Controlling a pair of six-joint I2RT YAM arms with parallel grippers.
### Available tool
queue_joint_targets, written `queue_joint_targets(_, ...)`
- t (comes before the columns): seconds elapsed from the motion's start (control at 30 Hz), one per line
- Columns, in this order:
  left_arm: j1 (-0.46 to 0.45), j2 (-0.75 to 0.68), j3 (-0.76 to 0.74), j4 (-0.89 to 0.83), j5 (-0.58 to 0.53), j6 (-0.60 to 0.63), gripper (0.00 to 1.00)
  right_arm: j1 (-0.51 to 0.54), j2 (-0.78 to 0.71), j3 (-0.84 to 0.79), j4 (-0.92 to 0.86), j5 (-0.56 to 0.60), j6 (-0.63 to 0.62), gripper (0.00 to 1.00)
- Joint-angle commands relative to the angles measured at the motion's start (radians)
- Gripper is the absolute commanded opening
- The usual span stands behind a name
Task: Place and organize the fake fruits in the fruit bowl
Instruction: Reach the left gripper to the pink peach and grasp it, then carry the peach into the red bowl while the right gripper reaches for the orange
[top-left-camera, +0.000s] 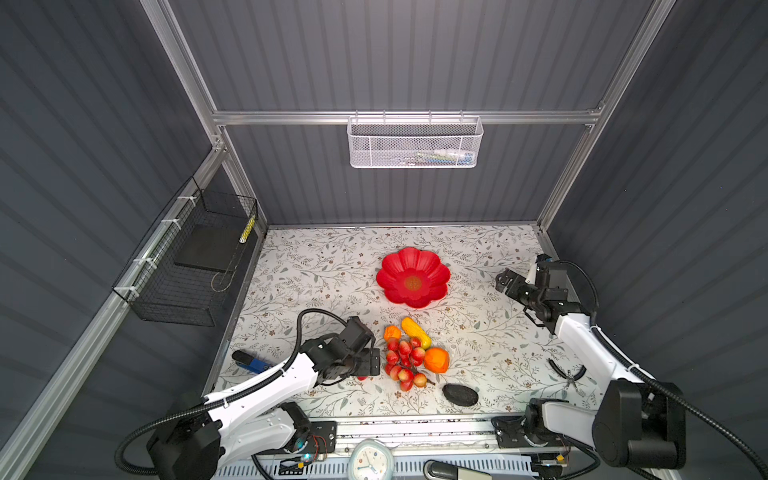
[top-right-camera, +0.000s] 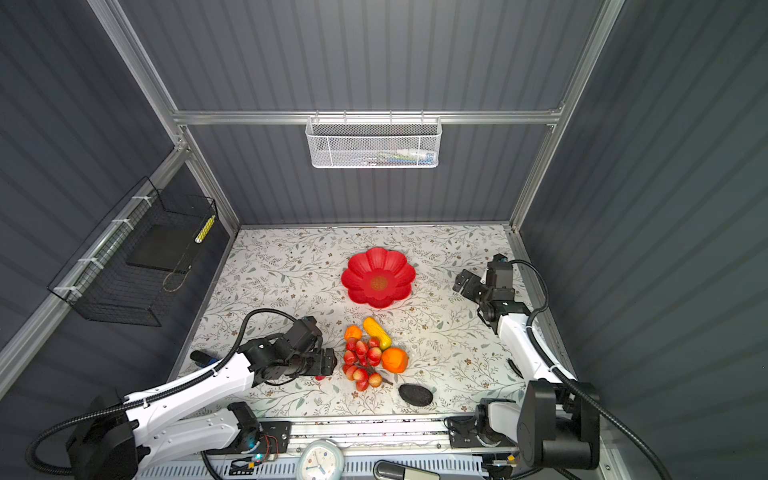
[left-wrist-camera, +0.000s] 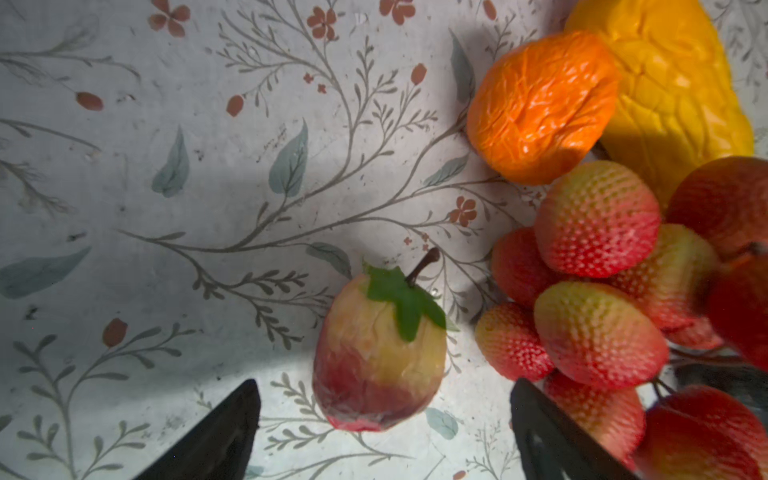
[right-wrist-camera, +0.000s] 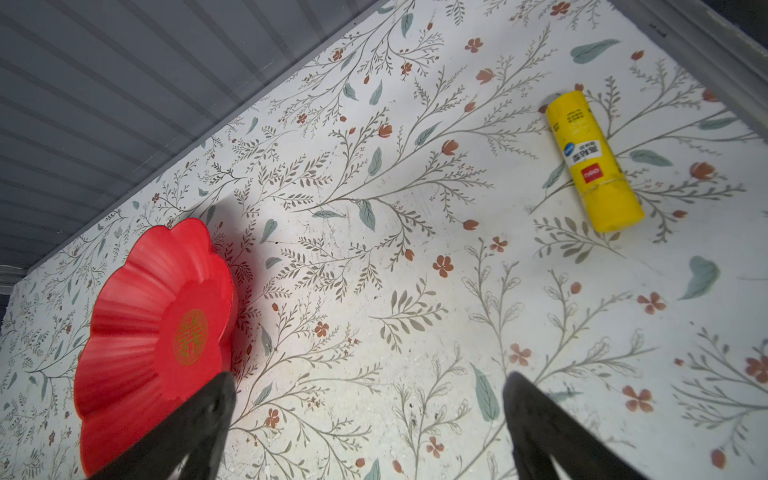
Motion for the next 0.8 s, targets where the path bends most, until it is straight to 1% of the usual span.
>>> queue_joint_targets(0.0,-0.008,0.041,-0.014,0.014,-0.047,-0.016,0.93,0.005,-0.020,-0.007,0.001,-0.006,0.009,0.99)
queue_joint_targets(0.03,-0.009,0.058,-0.018,0.021,-0.052,-0.011,0.91,0.005,-0.020,-0.007,0.001,-0.007,0.009,0.99)
queue_joint_targets(0.1,-0.008,0.087,-0.014,0.039,-0.065,0.003,0.81,0.005,-0.023,-0.007,0.001,-0.009,0.008,0.99)
queue_joint_targets(0.23,-0.008,0.134,0.002,0.069,-0.077,0.019,0.69,0.005,-0.036,-0.011,0.001,-0.006,0.004,0.99)
queue_joint_targets(0.33,-0.008,0.183,0.008,0.085,-0.067,0.029,0.52,0.005,-0.046,-0.013,0.003,0.004,0.000,0.99)
queue_joint_targets(0.4,-0.008,0.203,0.009,0.088,-0.058,0.026,0.46,0.005,-0.050,-0.013,0.003,0.008,-0.004,0.99)
queue_joint_targets(0.47,-0.007,0.190,0.013,0.074,-0.063,0.026,0.38,0.005,-0.053,-0.012,0.002,0.008,-0.002,0.99)
queue_joint_targets(0.57,-0.007,0.123,0.077,0.007,-0.109,0.059,0.38,0.005,-0.058,-0.010,0.002,0.002,0.001,0.99)
queue_joint_targets(0.63,-0.002,0.095,0.156,-0.017,-0.138,0.123,0.39,0.005,-0.060,-0.010,0.002,-0.001,0.003,0.99)
queue_joint_targets(0.7,0.025,0.125,0.277,-0.036,-0.144,0.217,0.41,0.004,-0.064,-0.007,-0.004,-0.006,0.000,0.99)
queue_joint_targets(0.77,0.066,0.204,0.399,-0.027,-0.109,0.302,0.42,0.005,-0.069,-0.007,-0.016,-0.010,-0.004,0.99)
